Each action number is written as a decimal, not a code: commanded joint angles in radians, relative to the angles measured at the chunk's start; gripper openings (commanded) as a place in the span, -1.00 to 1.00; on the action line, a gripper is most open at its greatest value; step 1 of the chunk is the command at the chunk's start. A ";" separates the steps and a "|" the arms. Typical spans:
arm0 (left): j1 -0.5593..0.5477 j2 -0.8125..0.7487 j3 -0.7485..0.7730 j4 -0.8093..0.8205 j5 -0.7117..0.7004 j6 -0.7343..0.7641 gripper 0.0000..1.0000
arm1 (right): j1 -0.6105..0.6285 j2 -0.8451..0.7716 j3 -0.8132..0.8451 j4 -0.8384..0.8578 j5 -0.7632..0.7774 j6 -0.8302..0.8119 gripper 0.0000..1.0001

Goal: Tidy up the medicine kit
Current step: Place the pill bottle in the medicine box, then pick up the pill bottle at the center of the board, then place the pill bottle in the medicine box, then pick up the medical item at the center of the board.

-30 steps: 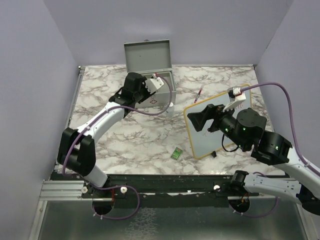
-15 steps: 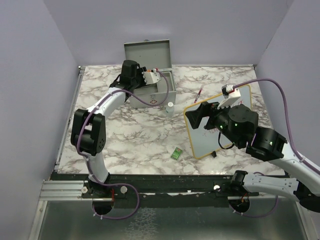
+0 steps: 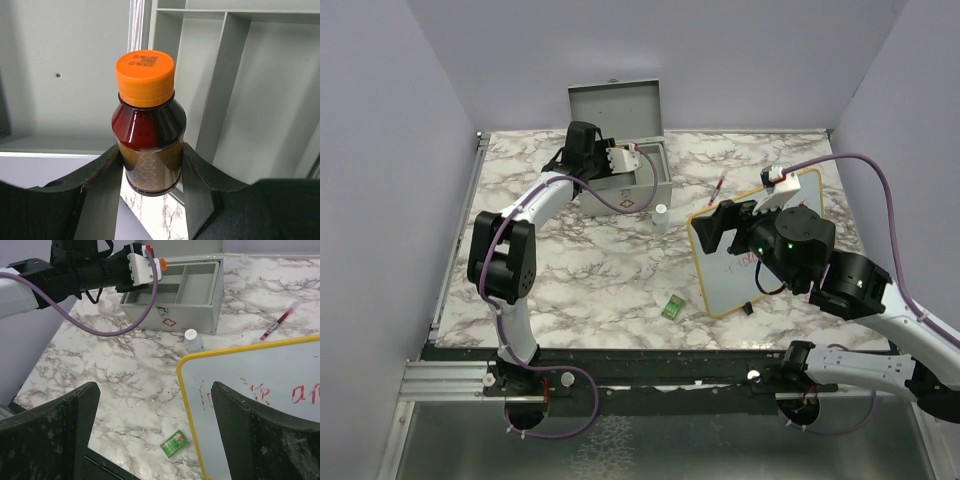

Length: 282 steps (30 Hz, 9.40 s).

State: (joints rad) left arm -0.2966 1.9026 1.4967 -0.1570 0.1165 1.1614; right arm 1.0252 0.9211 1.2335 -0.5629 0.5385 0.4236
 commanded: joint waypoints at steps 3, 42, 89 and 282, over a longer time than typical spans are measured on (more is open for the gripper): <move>-0.005 0.025 0.033 -0.001 0.020 -0.001 0.04 | -0.005 -0.007 0.013 0.033 0.028 -0.034 1.00; -0.021 -0.570 -0.648 0.645 0.187 -1.283 0.81 | -0.005 -0.107 -0.056 0.047 -0.083 0.030 0.99; -0.369 0.123 -0.720 1.405 -0.146 -1.210 0.31 | -0.005 -0.067 0.002 0.045 -0.044 0.003 1.00; -0.118 -1.369 -0.840 -0.199 -0.646 -1.227 0.90 | -0.015 0.836 -0.101 -0.132 -0.531 -0.379 1.00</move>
State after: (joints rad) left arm -0.4103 0.5449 0.6540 -0.3607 -0.5243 -0.0799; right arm 1.0271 1.7348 1.1519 -0.6941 0.0307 0.0917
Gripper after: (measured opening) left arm 0.952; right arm 0.996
